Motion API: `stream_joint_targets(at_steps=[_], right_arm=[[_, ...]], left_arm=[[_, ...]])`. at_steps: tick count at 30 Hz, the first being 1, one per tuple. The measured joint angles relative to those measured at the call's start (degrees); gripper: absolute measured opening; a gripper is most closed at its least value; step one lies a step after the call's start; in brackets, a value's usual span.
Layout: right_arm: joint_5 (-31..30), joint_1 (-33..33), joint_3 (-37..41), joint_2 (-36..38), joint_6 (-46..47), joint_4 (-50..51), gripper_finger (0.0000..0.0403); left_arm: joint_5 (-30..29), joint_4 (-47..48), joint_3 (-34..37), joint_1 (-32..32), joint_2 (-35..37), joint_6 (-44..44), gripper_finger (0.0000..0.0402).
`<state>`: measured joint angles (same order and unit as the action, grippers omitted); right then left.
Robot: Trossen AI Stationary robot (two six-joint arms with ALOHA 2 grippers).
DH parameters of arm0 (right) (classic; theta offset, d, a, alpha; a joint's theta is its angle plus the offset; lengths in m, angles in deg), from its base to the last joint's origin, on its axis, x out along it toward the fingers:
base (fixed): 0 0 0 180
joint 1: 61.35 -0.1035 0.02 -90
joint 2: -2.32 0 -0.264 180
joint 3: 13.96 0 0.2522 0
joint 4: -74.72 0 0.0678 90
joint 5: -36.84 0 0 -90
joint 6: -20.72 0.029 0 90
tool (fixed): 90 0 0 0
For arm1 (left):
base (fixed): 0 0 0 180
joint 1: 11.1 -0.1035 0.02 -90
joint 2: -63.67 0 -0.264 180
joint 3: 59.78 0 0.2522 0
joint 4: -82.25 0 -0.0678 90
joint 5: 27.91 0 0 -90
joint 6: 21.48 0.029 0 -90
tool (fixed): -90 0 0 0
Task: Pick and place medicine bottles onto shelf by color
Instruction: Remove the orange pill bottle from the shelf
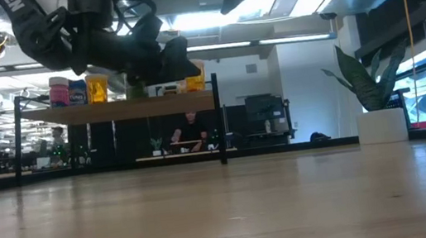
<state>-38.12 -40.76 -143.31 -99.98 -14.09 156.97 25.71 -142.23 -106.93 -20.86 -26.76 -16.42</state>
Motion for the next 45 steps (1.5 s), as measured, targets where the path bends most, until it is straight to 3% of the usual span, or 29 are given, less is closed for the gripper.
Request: stream_joint_targets(at_steps=[25, 32, 42, 45], right_arm=[[0.0, 0.0, 0.0, 0.0, 0.0, 0.0, 0.0195], [0.0, 0.0, 0.0, 0.0, 0.0, 0.0, 0.0195], [0.0, 0.0, 0.0, 0.0, -0.2, 0.0, 0.0195], [0.0, 0.0, 0.0, 0.0, -0.2, 0.0, 0.0195]], left_arm=[[-0.1, 0.9, -0.3, -1.2, 0.0, -1.7, 0.0259], [-1.7, 0.9, -0.3, 0.2, 0.1, 7.2, 0.0259], [-1.0, 2.3, -0.3, -1.4, 0.1, -1.8, 0.0259], [3.5, 2.1, -0.3, -2.4, 0.1, -3.3, 0.0259]])
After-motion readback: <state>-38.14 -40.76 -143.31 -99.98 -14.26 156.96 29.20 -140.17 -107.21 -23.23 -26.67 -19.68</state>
